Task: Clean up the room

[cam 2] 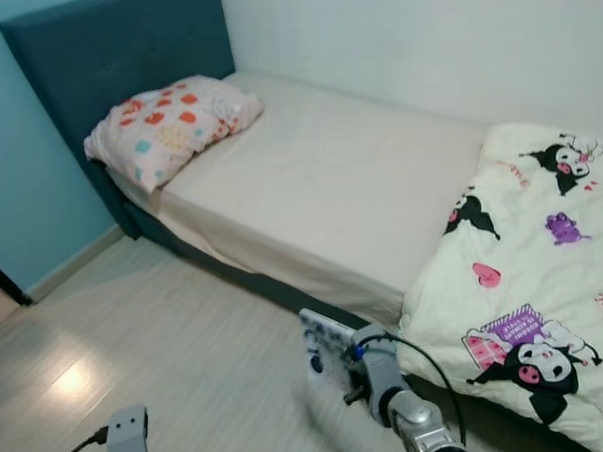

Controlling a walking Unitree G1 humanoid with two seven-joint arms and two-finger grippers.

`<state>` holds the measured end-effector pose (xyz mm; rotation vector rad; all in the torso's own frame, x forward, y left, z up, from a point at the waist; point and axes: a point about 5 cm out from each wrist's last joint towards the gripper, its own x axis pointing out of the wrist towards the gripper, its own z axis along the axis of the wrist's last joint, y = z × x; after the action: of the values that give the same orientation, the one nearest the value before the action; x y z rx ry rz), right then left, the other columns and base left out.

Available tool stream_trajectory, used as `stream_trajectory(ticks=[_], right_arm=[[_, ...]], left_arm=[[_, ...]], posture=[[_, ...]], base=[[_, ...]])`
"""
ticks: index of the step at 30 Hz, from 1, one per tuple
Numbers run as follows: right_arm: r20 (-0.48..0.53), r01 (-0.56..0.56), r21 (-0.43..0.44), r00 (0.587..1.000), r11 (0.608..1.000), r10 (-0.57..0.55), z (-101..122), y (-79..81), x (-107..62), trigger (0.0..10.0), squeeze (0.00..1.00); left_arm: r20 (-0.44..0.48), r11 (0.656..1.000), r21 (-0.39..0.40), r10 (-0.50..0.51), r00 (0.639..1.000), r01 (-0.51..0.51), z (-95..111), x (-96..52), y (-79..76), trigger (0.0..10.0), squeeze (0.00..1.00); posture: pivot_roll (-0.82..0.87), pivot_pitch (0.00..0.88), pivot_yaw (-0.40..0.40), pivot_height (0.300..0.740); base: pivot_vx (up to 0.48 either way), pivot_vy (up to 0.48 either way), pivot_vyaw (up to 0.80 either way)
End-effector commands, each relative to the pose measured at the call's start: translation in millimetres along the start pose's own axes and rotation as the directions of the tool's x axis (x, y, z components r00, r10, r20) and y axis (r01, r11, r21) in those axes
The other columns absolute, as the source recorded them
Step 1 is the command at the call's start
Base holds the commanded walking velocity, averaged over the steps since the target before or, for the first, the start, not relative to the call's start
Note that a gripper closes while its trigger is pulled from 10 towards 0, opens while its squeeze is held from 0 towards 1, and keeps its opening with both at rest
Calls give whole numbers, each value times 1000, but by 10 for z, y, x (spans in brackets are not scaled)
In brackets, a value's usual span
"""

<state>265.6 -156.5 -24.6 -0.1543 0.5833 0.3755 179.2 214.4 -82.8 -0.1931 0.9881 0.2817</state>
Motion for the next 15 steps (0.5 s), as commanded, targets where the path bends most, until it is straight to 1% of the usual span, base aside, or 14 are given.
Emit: stream_trajectory(ticks=[1, 3, 4, 5, 6, 7, 8, 12, 15], right_arm=[[25, 4, 4, 1000, 1000, -4, 52, -6, 12, 10000, 0], [25, 4, 4, 1000, 1000, -4, 52, -6, 12, 10000, 0], [27, 6, 3, 1000, 1000, -6, 61, -11, 14, 10000, 0], [34, 4, 2, 999, 1000, -4, 78, -11, 18, 10000, 0], [34, 4, 2, 999, 1000, -4, 78, -11, 18, 10000, 0], [39, 1, -9, 999, 1000, 0, 96, -6, 24, 10000, 0], [39, 1, -9, 999, 1000, 0, 96, -6, 24, 10000, 0], [40, 3, -8, 999, 1000, -3, 94, -3, 26, 10000, 0], [41, 5, -7, 999, 1000, -4, 93, -3, 26, 10000, 0]], left_arm=[[0, 1000, -1, -11, 1000, 11, -23, -2, -25, 10000, 0], [0, 1000, -1, -11, 1000, 11, -23, -2, -25, 10000, 0], [-4, 1000, 0, -11, 1000, 11, -42, -6, 4, 10000, 0], [-8, 1000, 1, -7, 1000, 7, -50, -14, 93, 10000, 0], [-8, 1000, 1, -7, 1000, 7, -50, -14, 93, 10000, 0], [-13, 1000, 2, 3, 1000, -3, -51, -33, 260, 10000, 0], [-13, 1000, 2, 3, 1000, -3, -51, -33, 260, 10000, 0], [-18, 1000, 3, 31, 999, -31, -50, -89, 578, 10000, 0], [-22, 999, 3, 39, 999, -39, -70, -111, 662, 10000, 0]], posture=[[-220, 93, -24, 740], [-220, 93, -24, 740], [-220, 91, -24, 740], [-220, 89, -25, 740], [-220, 89, -25, 740], [-222, 86, -25, 740], [-222, 86, -25, 740], [-223, 87, -24, 740], [-222, 90, -23, 740]], base=[[398, 0, 0], [398, 0, 0], [409, 0, 0], [424, 0, 0], [424, 0, 0], [428, 0, 0], [428, 0, 0], [431, 0, 0], [434, 0, 0]])
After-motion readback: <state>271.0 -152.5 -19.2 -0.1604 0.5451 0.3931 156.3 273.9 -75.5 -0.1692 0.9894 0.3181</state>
